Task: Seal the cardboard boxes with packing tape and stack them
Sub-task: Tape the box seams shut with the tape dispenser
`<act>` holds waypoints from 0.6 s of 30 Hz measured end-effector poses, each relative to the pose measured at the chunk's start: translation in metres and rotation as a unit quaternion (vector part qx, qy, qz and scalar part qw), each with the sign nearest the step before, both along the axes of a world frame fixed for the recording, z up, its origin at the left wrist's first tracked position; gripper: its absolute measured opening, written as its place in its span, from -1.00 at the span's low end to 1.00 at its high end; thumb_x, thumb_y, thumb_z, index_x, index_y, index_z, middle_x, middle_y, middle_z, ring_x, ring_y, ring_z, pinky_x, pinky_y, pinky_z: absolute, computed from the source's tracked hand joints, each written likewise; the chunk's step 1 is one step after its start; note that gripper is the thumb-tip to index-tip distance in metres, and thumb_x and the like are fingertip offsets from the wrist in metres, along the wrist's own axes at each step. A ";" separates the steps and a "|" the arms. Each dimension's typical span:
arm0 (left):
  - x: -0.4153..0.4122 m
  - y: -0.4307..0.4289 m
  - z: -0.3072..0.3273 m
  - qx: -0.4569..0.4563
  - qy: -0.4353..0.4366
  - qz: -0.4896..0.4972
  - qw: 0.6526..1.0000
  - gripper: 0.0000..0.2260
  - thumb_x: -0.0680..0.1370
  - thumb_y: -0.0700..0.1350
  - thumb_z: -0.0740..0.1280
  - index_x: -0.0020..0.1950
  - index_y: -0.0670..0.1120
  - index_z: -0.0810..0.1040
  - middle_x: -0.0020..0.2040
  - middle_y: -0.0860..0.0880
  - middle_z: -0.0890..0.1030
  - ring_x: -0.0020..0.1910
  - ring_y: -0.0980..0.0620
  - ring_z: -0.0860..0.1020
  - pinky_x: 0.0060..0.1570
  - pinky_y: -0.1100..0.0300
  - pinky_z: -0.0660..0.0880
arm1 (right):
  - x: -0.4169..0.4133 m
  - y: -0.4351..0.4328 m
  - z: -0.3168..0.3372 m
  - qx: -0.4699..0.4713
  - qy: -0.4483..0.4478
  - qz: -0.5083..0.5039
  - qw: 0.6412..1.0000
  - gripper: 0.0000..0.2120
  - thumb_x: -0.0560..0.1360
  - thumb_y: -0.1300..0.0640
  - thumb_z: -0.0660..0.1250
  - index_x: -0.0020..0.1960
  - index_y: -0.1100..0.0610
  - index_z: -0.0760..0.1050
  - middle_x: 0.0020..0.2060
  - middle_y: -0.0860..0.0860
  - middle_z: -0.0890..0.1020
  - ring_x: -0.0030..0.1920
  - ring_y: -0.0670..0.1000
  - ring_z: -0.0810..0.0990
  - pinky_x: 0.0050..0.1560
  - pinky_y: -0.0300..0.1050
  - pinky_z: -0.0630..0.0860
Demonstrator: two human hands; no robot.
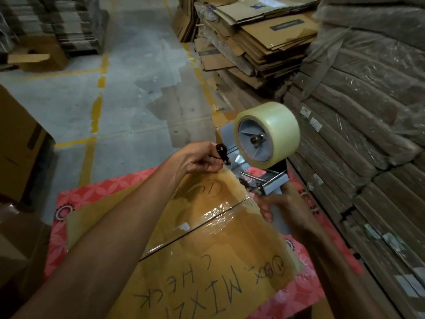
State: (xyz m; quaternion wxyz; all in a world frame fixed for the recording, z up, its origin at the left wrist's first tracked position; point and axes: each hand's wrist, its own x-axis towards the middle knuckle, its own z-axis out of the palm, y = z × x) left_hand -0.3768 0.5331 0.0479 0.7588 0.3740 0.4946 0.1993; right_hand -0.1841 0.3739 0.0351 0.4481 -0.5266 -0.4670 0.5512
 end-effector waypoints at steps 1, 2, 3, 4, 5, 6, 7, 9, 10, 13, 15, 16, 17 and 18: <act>-0.002 0.002 -0.002 0.002 0.006 -0.015 1.000 -0.71 0.60 -0.46 -0.01 -0.14 -0.14 0.32 -0.56 0.00 0.44 -0.63 0.22 0.27 -0.30 0.20 0.57 | -0.002 0.000 -0.001 0.000 -0.013 0.003 1.000 -0.84 0.33 0.22 0.41 -0.15 0.29 0.51 -0.45 0.09 0.48 -0.48 0.03 0.40 -0.46 -0.12 0.36; -0.003 0.001 -0.002 0.002 0.005 -0.036 0.999 -0.75 0.61 -0.45 -0.01 -0.07 -0.18 0.36 -0.55 0.00 0.44 -0.63 0.19 0.34 -0.28 0.11 0.65 | -0.005 0.001 -0.002 0.000 -0.019 0.001 1.000 -0.79 0.32 0.21 0.41 -0.13 0.33 0.51 -0.45 0.09 0.48 -0.47 0.04 0.40 -0.46 -0.12 0.36; -0.004 0.001 -0.003 -0.001 0.002 -0.051 0.999 -0.76 0.62 -0.44 -0.01 0.04 -0.22 0.39 -0.53 0.00 0.47 -0.60 0.15 0.45 -0.19 -0.01 0.69 | -0.006 0.002 -0.003 0.000 -0.020 -0.003 1.000 -0.76 0.31 0.20 0.41 -0.12 0.36 0.51 -0.44 0.10 0.49 -0.47 0.04 0.40 -0.46 -0.12 0.36; -0.005 -0.001 -0.004 -0.003 0.006 -0.053 0.999 -0.76 0.62 -0.44 0.00 0.11 -0.23 0.40 -0.52 -0.02 0.50 -0.56 0.09 0.53 -0.13 -0.07 0.69 | -0.007 0.003 -0.003 0.000 -0.019 -0.007 1.000 -0.75 0.31 0.20 0.41 -0.12 0.35 0.52 -0.43 0.11 0.50 -0.47 0.05 0.40 -0.45 -0.12 0.36; -0.005 -0.002 -0.003 0.002 0.012 -0.044 0.999 -0.79 0.62 -0.44 0.03 0.08 -0.24 0.40 -0.52 -0.03 0.51 -0.54 0.07 0.57 -0.16 0.01 0.68 | -0.008 0.003 -0.003 -0.001 -0.020 -0.010 1.000 -0.77 0.31 0.19 0.41 -0.12 0.33 0.53 -0.41 0.13 0.50 -0.46 0.05 0.41 -0.45 -0.12 0.36; -0.005 -0.002 -0.003 0.023 0.027 -0.033 0.999 -0.80 0.62 -0.44 0.06 -0.02 -0.22 0.40 -0.54 -0.01 0.50 -0.55 0.08 0.54 -0.29 0.13 0.66 | -0.009 0.003 -0.002 -0.001 -0.018 -0.010 1.000 -0.79 0.31 0.19 0.40 -0.13 0.31 0.53 -0.40 0.14 0.50 -0.46 0.04 0.41 -0.45 -0.12 0.36; -0.005 0.001 -0.006 0.055 0.048 -0.024 0.997 -0.78 0.61 -0.44 0.08 -0.12 -0.19 0.38 -0.55 0.00 0.48 -0.57 0.10 0.49 -0.43 0.21 0.58 | -0.011 0.004 -0.002 -0.002 -0.017 -0.009 1.000 -0.80 0.32 0.19 0.40 -0.13 0.30 0.53 -0.40 0.14 0.50 -0.46 0.04 0.41 -0.45 -0.12 0.36; -0.003 0.007 -0.006 0.133 0.099 -0.017 0.986 -0.76 0.57 -0.45 0.15 -0.21 -0.19 0.39 -0.50 -0.08 0.46 -0.54 0.03 0.44 -0.48 0.17 0.43 | -0.017 0.005 -0.001 -0.003 -0.032 -0.005 0.999 -0.79 0.34 0.19 0.39 -0.12 0.32 0.52 -0.44 0.10 0.48 -0.46 0.03 0.41 -0.46 -0.11 0.36; -0.005 0.011 -0.006 0.162 0.124 -0.008 0.979 -0.77 0.53 -0.47 0.19 -0.23 -0.20 0.42 -0.47 -0.13 0.44 -0.52 -0.01 0.45 -0.46 0.13 0.41 | -0.020 0.005 0.000 -0.005 -0.041 -0.003 0.999 -0.76 0.34 0.18 0.39 -0.09 0.35 0.53 -0.45 0.06 0.47 -0.46 0.02 0.42 -0.46 -0.10 0.35; -0.025 0.034 -0.007 0.173 0.168 0.043 0.969 -0.68 0.48 -0.54 0.10 -0.33 -0.18 0.36 -0.47 -0.10 0.36 -0.57 0.01 0.40 -0.55 0.22 0.35 | -0.017 -0.003 -0.002 -0.016 -0.057 -0.022 0.998 -0.63 0.32 0.15 0.41 0.00 0.41 0.54 -0.48 0.03 0.47 -0.46 0.01 0.42 -0.42 -0.09 0.36; -0.037 0.050 -0.005 0.180 0.167 0.039 0.969 -0.64 0.50 -0.53 0.04 -0.35 -0.14 0.31 -0.47 -0.09 0.31 -0.52 -0.01 0.36 -0.51 0.23 0.37 | -0.011 -0.013 -0.004 -0.024 -0.064 -0.029 0.997 -0.69 0.35 0.18 0.43 -0.05 0.41 0.53 -0.49 0.04 0.47 -0.45 0.02 0.41 -0.37 -0.04 0.36; -0.039 0.058 -0.005 0.193 0.174 0.036 0.965 -0.67 0.52 -0.51 0.07 -0.32 -0.17 0.37 -0.45 -0.12 0.36 -0.49 -0.04 0.41 -0.48 0.22 0.44 | -0.010 -0.017 -0.006 -0.035 -0.065 -0.035 0.997 -0.77 0.38 0.21 0.43 -0.10 0.39 0.54 -0.49 0.05 0.46 -0.44 0.02 0.40 -0.36 -0.02 0.36; -0.038 0.064 -0.006 0.208 0.194 0.038 0.958 -0.73 0.54 -0.49 0.13 -0.27 -0.23 0.46 -0.40 -0.16 0.46 -0.46 -0.07 0.50 -0.44 0.20 0.54 | -0.010 -0.020 -0.008 -0.044 -0.069 -0.042 0.996 -0.86 0.39 0.24 0.43 -0.21 0.32 0.54 -0.49 0.06 0.45 -0.44 0.03 0.40 -0.34 -0.01 0.36; -0.033 0.068 -0.009 0.221 0.218 0.042 0.950 -0.79 0.55 -0.46 0.19 -0.20 -0.28 0.54 -0.35 -0.21 0.55 -0.44 -0.07 0.58 -0.37 0.15 0.62 | -0.012 -0.023 -0.012 -0.054 -0.071 -0.047 0.995 -0.84 0.39 0.25 0.42 -0.33 0.22 0.51 -0.51 0.07 0.44 -0.45 0.02 0.39 -0.33 0.01 0.35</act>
